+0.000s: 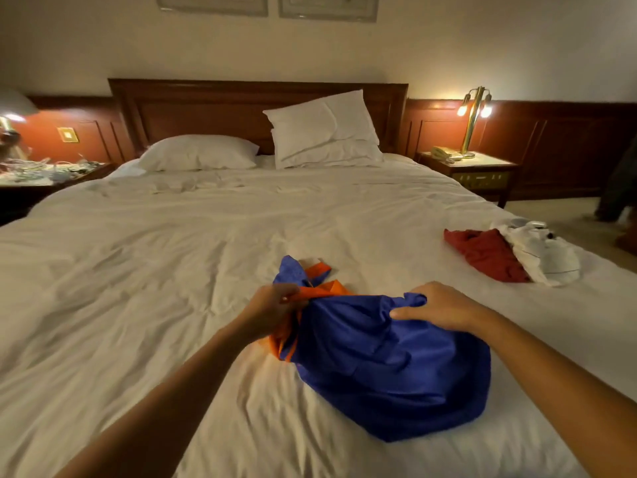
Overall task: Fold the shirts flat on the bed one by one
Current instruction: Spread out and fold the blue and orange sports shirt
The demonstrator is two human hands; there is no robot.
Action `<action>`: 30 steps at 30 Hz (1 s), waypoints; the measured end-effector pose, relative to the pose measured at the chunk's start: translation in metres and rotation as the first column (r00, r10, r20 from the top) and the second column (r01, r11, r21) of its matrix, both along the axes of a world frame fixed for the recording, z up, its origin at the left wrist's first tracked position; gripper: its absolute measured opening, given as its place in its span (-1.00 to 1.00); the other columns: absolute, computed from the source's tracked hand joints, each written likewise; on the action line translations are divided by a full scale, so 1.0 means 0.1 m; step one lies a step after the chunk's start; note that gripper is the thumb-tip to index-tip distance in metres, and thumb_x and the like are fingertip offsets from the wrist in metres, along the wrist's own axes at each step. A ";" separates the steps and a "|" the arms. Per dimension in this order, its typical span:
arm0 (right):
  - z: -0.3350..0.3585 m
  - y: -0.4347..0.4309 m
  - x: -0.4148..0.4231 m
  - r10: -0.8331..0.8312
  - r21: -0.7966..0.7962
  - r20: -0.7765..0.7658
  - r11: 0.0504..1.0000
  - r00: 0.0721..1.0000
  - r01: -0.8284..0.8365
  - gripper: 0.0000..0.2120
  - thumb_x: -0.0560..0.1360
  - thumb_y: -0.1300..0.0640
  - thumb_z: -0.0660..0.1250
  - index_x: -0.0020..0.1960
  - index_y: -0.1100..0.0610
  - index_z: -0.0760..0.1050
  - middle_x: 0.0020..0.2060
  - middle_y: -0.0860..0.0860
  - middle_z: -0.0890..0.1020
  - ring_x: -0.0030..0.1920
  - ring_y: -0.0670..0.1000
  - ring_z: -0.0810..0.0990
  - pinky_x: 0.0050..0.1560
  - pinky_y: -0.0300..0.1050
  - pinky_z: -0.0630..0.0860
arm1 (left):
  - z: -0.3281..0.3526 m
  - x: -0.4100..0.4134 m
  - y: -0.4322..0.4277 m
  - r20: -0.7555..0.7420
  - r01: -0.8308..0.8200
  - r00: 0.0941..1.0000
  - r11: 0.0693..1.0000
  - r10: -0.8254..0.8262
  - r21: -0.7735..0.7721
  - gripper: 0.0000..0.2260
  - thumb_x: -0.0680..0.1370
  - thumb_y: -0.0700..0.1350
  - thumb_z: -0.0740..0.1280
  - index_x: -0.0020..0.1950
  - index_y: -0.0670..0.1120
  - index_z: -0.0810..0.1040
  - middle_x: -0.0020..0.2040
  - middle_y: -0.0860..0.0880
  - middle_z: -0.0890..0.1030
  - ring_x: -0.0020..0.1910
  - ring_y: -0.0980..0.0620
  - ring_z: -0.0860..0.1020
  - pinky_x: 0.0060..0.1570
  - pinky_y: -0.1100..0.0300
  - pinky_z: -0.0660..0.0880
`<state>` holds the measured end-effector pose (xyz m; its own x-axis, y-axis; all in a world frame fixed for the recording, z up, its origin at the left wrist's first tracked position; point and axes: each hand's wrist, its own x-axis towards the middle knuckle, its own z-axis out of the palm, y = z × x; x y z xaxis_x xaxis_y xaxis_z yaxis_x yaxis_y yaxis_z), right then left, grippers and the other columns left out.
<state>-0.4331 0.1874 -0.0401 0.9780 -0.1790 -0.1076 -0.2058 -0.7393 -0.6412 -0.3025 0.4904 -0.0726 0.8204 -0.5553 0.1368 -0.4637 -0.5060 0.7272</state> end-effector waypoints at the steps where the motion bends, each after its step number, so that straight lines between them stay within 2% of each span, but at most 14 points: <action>1: 0.07 0.01 0.02 0.020 0.007 0.028 1.000 0.999 -0.020 -0.53 0.36 -0.23 0.51 -0.35 0.10 0.42 -0.45 -0.05 0.46 -0.40 -0.04 0.42 -0.31 -0.14 0.29 | 0.13 0.06 0.07 0.010 -0.024 1.000 0.999 0.025 -0.026 -0.79 0.61 -0.13 0.36 -0.24 0.02 0.56 -0.43 0.12 0.43 -0.43 0.21 0.36 -0.36 0.29 0.29; 4: 0.31 0.09 0.11 -0.065 0.195 0.250 0.981 0.966 0.015 -0.82 0.41 -0.16 0.50 -0.19 -0.05 0.69 -0.30 -0.10 0.71 -0.31 -0.10 0.66 -0.34 -0.32 0.50 | 0.55 0.21 0.32 0.073 -0.074 0.994 0.989 0.084 -0.124 -0.72 0.65 -0.13 0.29 -0.21 -0.24 0.51 -0.35 -0.02 0.38 -0.34 0.08 0.31 -0.31 0.14 0.27; 7: 0.57 0.27 0.33 -0.162 0.360 0.381 0.933 0.910 0.015 -0.67 0.44 -0.13 0.48 -0.03 0.13 0.67 -0.16 0.08 0.72 -0.12 0.07 0.69 -0.18 -0.15 0.62 | 0.92 0.32 0.62 0.115 -0.168 0.975 0.967 0.192 -0.191 -0.69 0.68 -0.08 0.23 -0.14 -0.27 0.53 -0.33 -0.04 0.43 -0.33 0.05 0.35 -0.34 0.20 0.30; 9: 0.79 0.46 0.48 -0.112 0.331 0.448 0.942 0.887 -0.048 -0.59 0.45 -0.17 0.45 -0.03 0.21 0.63 -0.15 0.09 0.70 -0.17 0.02 0.68 -0.18 -0.17 0.58 | 1.18 0.39 0.82 0.185 -0.214 0.951 0.960 0.247 -0.182 -0.72 0.69 -0.05 0.21 -0.09 -0.17 0.58 -0.27 -0.02 0.53 -0.28 0.05 0.44 -0.26 0.21 0.37; 11: 1.05 0.67 0.62 -0.024 0.271 0.511 0.953 0.859 -0.135 -0.61 0.43 -0.21 0.44 -0.18 0.15 0.58 -0.32 -0.05 0.66 -0.32 -0.16 0.60 -0.32 -0.37 0.47 | 1.44 0.45 1.01 0.264 -0.255 0.919 0.953 0.292 -0.166 -0.76 0.69 -0.02 0.19 -0.01 -0.07 0.61 -0.17 -0.01 0.59 -0.18 0.07 0.51 -0.15 0.18 0.40; 13: 1.32 0.85 0.75 0.043 0.179 0.563 0.968 0.825 -0.173 -0.65 0.46 -0.17 0.44 -0.28 0.09 0.51 -0.42 -0.14 0.58 -0.39 -0.22 0.53 -0.37 -0.45 0.38 | 1.66 0.48 1.18 0.311 -0.276 0.893 0.942 0.324 -0.190 -0.77 0.68 -0.02 0.20 0.05 -0.07 0.62 -0.11 -0.02 0.61 -0.12 0.05 0.54 -0.10 0.16 0.43; 16: 1.54 0.99 0.93 0.078 0.075 0.631 0.984 0.772 -0.160 -0.51 0.51 -0.15 0.38 -0.26 0.28 0.42 -0.38 0.03 0.47 -0.36 -0.09 0.43 -0.30 -0.25 0.36 | 1.79 0.52 1.32 0.428 -0.313 0.844 0.945 0.322 -0.095 -0.79 0.67 -0.08 0.24 0.04 -0.11 0.65 -0.07 -0.08 0.59 -0.10 -0.03 0.53 -0.10 0.10 0.43; 18: 1.53 1.00 0.98 0.085 0.018 0.641 0.992 0.763 -0.126 -0.47 0.53 -0.18 0.34 -0.28 0.28 0.38 -0.38 0.08 0.42 -0.34 -0.02 0.40 -0.25 -0.11 0.35 | 1.71 0.57 1.39 0.484 -0.374 0.808 0.927 0.337 -0.022 -0.79 0.66 -0.11 0.25 0.04 -0.13 0.67 -0.03 -0.14 0.57 -0.04 -0.10 0.51 -0.06 0.07 0.39; 20: 1.42 0.91 0.97 0.076 -0.039 0.629 0.997 0.774 -0.066 -0.50 0.53 -0.21 0.31 -0.33 0.18 0.32 -0.42 0.05 0.39 -0.37 0.00 0.38 -0.25 -0.08 0.34 | 1.56 0.64 1.47 0.468 -0.465 0.771 0.884 0.432 -0.048 -0.78 0.66 -0.11 0.25 0.05 -0.13 0.68 -0.03 -0.18 0.57 -0.02 -0.16 0.51 -0.06 0.07 0.37; 22: 1.25 0.74 0.91 0.034 -0.083 0.619 0.996 0.784 0.022 -0.45 0.53 -0.24 0.28 -0.33 0.21 0.31 -0.44 0.08 0.41 -0.38 0.05 0.40 -0.24 -0.05 0.37 | 1.38 0.73 1.57 0.384 -0.563 0.741 0.821 0.551 -0.090 -0.76 0.66 -0.12 0.23 0.04 -0.13 0.69 -0.02 -0.21 0.63 -0.02 -0.20 0.53 -0.05 0.05 0.41; 25: 0.90 0.37 0.75 -0.076 -0.122 0.576 0.977 0.814 0.177 -0.47 0.50 -0.26 0.28 -0.32 0.18 0.30 -0.46 0.03 0.41 -0.36 0.08 0.43 -0.27 -0.05 0.38 | 1.07 0.82 1.61 0.041 -0.639 0.757 0.751 0.653 -0.166 -0.83 0.62 -0.18 0.28 0.11 -0.18 0.63 0.05 -0.31 0.63 -0.04 -0.26 0.59 0.03 -0.06 0.56; 27: 0.64 0.20 0.64 -0.123 -0.152 0.457 0.965 0.881 0.214 -0.58 0.50 -0.22 0.32 -0.26 0.10 0.35 -0.38 -0.02 0.51 -0.28 0.10 0.52 -0.22 -0.02 0.44 | 0.79 0.76 1.48 -0.042 -0.625 0.780 0.771 0.625 -0.127 -0.85 0.57 -0.15 0.38 0.11 -0.16 0.57 0.06 -0.32 0.57 -0.14 -0.24 0.60 -0.07 0.00 0.58; 29: 0.41 0.17 0.55 -0.093 -0.188 0.362 0.967 0.927 0.171 -0.73 0.49 -0.23 0.35 -0.10 -0.05 0.43 -0.16 -0.07 0.59 -0.12 0.04 0.59 -0.10 0.00 0.52 | 0.58 0.63 1.24 0.052 -0.578 0.813 0.815 0.580 -0.035 -0.83 0.54 -0.03 0.44 -0.01 -0.10 0.56 -0.03 -0.19 0.58 -0.24 -0.20 0.60 -0.27 0.13 0.48; 30: 0.31 0.22 0.52 -0.042 -0.188 0.339 0.976 0.940 0.111 -0.73 0.47 -0.26 0.36 0.02 -0.14 0.44 -0.04 -0.09 0.58 -0.05 -0.02 0.58 -0.04 -0.03 0.51 | 0.50 0.54 1.09 0.046 -0.474 0.880 0.880 0.472 0.022 -0.80 0.54 0.04 0.44 -0.06 -0.07 0.56 -0.11 -0.15 0.61 -0.24 -0.17 0.61 -0.28 0.11 0.48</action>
<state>-0.3815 0.2090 -0.0090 0.9339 -0.2386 0.2665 -0.0684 -0.8504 -0.5218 -0.2486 0.5994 -0.0224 0.9809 -0.1071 0.1623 -0.1906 -0.6947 0.6936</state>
